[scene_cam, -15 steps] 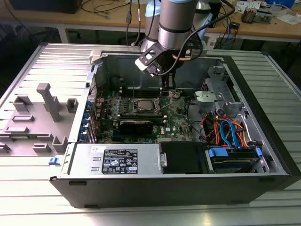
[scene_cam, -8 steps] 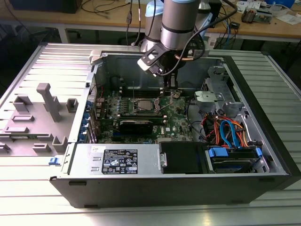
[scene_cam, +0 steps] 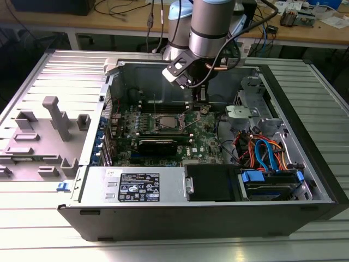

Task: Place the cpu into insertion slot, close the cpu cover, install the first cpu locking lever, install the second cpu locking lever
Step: 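Close the cpu cover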

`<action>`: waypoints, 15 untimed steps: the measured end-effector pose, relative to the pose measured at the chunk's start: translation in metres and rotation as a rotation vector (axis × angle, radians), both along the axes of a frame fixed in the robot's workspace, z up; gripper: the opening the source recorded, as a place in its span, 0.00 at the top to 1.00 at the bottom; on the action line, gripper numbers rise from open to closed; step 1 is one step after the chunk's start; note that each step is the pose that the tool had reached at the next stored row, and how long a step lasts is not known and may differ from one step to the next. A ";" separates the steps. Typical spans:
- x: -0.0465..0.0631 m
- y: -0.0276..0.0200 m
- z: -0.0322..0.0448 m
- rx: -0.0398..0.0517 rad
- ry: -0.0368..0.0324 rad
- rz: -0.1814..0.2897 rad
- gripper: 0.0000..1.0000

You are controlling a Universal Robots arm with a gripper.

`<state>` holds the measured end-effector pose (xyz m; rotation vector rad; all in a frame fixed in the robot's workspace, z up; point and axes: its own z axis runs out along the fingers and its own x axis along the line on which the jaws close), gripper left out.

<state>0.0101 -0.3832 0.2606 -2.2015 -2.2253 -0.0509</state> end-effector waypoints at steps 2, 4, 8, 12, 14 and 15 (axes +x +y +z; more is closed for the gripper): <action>0.001 0.0000 0.0000 0.0000 0.0000 0.000 0.89; 0.003 0.0000 0.0000 0.0000 0.0000 0.000 0.89; 0.005 0.0000 0.0000 -0.0001 0.0000 0.000 0.89; 0.008 0.0000 0.0000 0.0000 0.0000 0.000 0.89; 0.010 0.0000 0.0000 0.0000 0.0000 0.000 0.89; 0.010 0.0000 0.0000 0.0000 0.0000 0.000 0.89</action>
